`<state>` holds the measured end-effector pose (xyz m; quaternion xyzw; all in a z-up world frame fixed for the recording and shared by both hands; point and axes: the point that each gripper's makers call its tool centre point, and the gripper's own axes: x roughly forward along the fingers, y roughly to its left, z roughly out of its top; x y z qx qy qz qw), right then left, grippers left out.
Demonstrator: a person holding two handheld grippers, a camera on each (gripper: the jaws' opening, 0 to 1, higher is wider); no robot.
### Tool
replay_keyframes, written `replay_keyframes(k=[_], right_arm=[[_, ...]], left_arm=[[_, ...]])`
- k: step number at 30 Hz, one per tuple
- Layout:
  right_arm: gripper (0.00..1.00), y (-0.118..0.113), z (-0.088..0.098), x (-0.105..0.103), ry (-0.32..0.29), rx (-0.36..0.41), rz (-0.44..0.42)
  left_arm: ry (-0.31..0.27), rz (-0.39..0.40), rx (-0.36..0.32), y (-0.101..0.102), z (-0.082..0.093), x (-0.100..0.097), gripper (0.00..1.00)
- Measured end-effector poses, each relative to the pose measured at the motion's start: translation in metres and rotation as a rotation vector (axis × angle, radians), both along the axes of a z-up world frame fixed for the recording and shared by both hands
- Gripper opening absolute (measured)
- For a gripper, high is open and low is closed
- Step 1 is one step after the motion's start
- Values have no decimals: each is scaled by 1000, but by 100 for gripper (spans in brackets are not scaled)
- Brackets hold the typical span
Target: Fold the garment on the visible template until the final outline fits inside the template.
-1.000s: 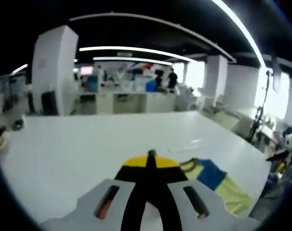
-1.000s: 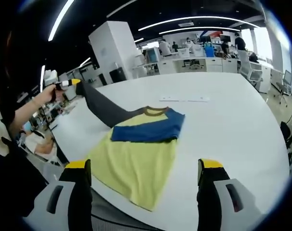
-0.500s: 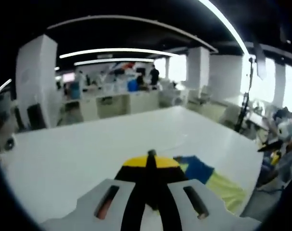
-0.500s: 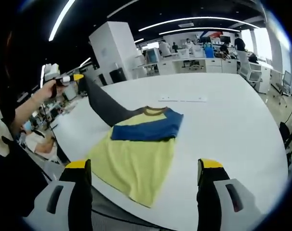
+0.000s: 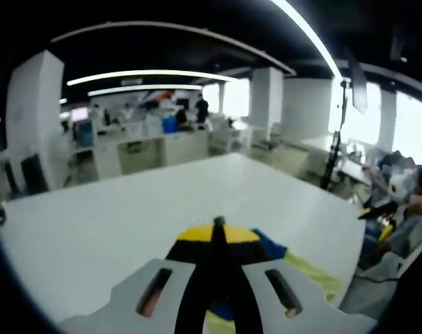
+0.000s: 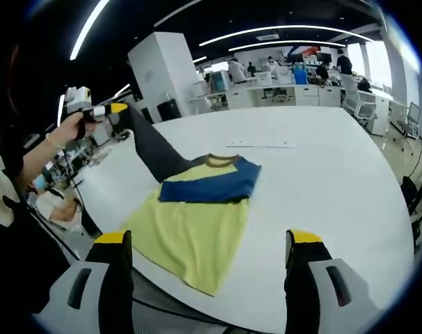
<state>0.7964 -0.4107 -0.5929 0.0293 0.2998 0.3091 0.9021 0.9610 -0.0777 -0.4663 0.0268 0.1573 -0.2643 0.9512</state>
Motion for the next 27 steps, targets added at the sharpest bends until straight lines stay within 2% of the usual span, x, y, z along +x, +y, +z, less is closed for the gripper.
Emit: replay_keyframes(k=[15, 27], right_arm=[[91, -17, 1, -8, 2, -5, -32], [91, -18, 2, -8, -2, -8, -33]], left_arm=[[73, -90, -5, -50, -31, 2, 0], [105, -152, -1, -87, -42, 1, 0]])
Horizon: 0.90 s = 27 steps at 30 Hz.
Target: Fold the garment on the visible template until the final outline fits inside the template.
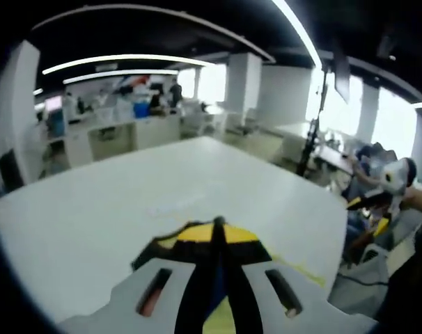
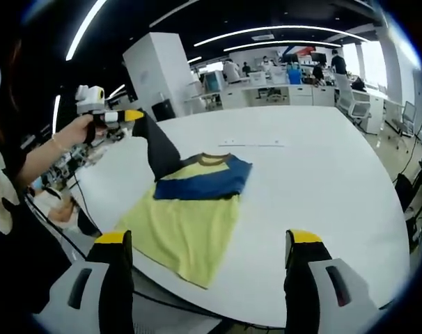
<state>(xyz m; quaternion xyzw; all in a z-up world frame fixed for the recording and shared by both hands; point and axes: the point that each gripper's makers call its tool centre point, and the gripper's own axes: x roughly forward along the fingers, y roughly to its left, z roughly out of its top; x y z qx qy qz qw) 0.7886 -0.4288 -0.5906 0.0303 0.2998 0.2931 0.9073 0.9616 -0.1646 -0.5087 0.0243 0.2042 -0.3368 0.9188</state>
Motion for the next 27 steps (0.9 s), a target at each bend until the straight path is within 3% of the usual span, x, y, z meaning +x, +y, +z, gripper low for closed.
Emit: replay_keyframes(k=[12, 27], right_arm=[[91, -1, 3, -3, -7, 6, -12], [91, 6, 3, -5, -5, 23, 3]], left_arm=[[38, -24, 6, -22, -20, 6, 0], [62, -66, -2, -54, -31, 11, 0]])
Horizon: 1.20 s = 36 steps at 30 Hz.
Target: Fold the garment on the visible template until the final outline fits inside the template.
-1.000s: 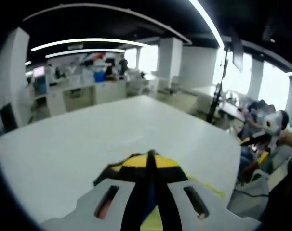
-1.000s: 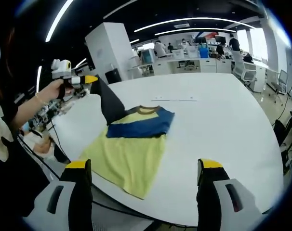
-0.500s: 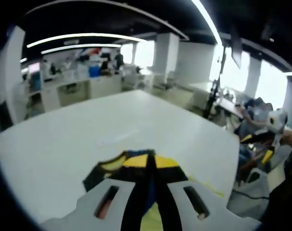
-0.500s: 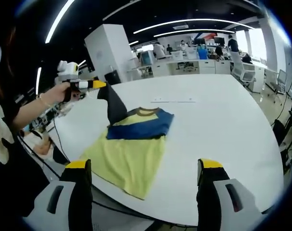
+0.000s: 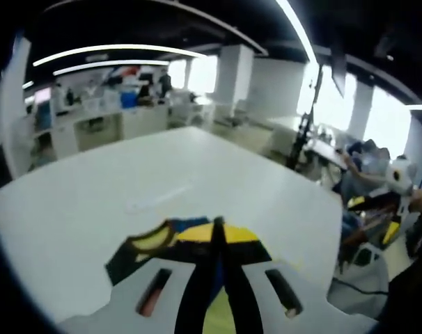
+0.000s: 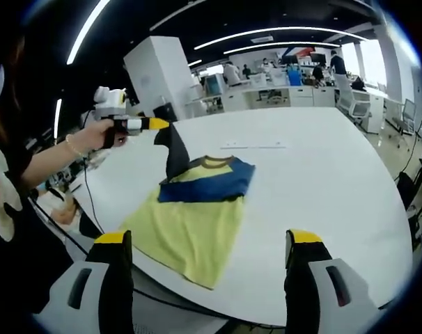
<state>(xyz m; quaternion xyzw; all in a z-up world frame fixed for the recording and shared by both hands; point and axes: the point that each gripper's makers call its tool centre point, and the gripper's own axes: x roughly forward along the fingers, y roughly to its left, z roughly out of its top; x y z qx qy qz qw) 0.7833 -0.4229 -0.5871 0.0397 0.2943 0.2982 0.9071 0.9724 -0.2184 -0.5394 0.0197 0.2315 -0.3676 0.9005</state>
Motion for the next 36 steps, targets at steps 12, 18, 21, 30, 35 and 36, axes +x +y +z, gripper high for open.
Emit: replay_keyframes(k=[12, 18, 21, 30, 35, 36], right_arm=[[91, -1, -4, 2, 9, 5, 6], [91, -5, -5, 5, 9, 4, 2], [91, -7, -5, 6, 9, 5, -2], [91, -16, -9, 7, 20, 6, -13], [91, -21, -11, 5, 25, 6, -22], [91, -23, -11, 5, 26, 6, -24]], left_arm=[[47, -8, 24, -29, -25, 4, 0], [65, -14, 46, -45, -38, 5, 0], [76, -15, 57, -53, -46, 8, 0], [125, -37, 151, -67, -88, 8, 0], [157, -44, 200, -72, -116, 8, 0], [163, -45, 205, -72, -121, 10, 0]])
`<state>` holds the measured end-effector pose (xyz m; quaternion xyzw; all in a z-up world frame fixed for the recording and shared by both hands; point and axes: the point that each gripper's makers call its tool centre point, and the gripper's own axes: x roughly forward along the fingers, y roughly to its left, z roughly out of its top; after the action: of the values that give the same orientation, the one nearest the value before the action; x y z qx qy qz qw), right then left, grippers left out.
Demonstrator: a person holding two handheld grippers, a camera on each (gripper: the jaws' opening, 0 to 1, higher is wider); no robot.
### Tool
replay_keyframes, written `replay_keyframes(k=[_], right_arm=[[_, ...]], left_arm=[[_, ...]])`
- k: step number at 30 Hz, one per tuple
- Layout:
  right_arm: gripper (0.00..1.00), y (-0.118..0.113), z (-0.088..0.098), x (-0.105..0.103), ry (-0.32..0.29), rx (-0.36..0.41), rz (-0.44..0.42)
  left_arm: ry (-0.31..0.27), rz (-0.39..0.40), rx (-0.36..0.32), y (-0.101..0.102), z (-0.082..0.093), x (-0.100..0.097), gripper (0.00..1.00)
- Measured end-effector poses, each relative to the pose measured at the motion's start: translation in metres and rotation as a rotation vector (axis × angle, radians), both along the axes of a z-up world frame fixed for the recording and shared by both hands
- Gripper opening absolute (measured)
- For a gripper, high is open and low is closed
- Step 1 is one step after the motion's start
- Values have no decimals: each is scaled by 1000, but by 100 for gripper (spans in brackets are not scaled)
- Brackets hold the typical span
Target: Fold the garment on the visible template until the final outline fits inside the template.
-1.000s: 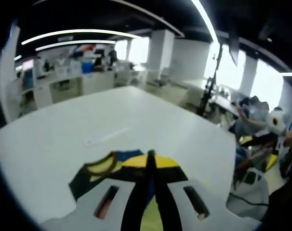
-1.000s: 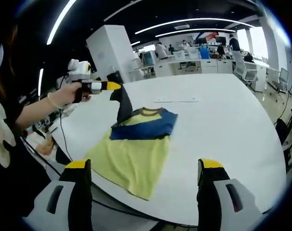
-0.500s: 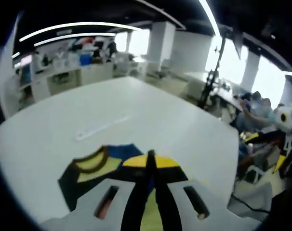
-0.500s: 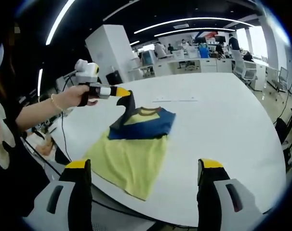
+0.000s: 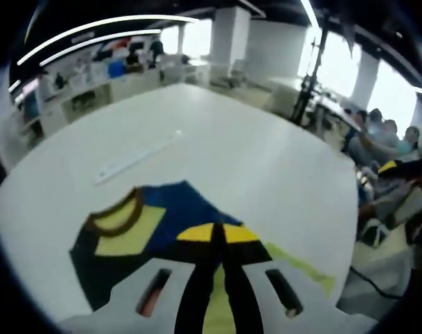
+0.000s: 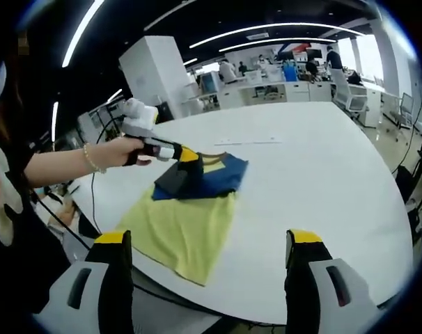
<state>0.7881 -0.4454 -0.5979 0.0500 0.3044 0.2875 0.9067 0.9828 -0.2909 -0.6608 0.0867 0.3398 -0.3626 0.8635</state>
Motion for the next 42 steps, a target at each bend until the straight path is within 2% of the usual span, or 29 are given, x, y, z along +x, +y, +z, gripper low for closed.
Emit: replay_keyframes(k=[5, 12, 26, 42], right_arm=[[91, -7, -1, -4, 4, 0, -17], [91, -14, -3, -7, 12, -2, -35], [91, -22, -6, -9, 21, -4, -52], [91, -27, -6, -9, 11, 3, -41]], left_arm=[[30, 3, 20, -4, -21, 2, 0], [69, 5, 33, -10, -38, 2, 0], [114, -22, 58, -30, -62, -5, 0], [151, -48, 95, -43, -85, -17, 0]])
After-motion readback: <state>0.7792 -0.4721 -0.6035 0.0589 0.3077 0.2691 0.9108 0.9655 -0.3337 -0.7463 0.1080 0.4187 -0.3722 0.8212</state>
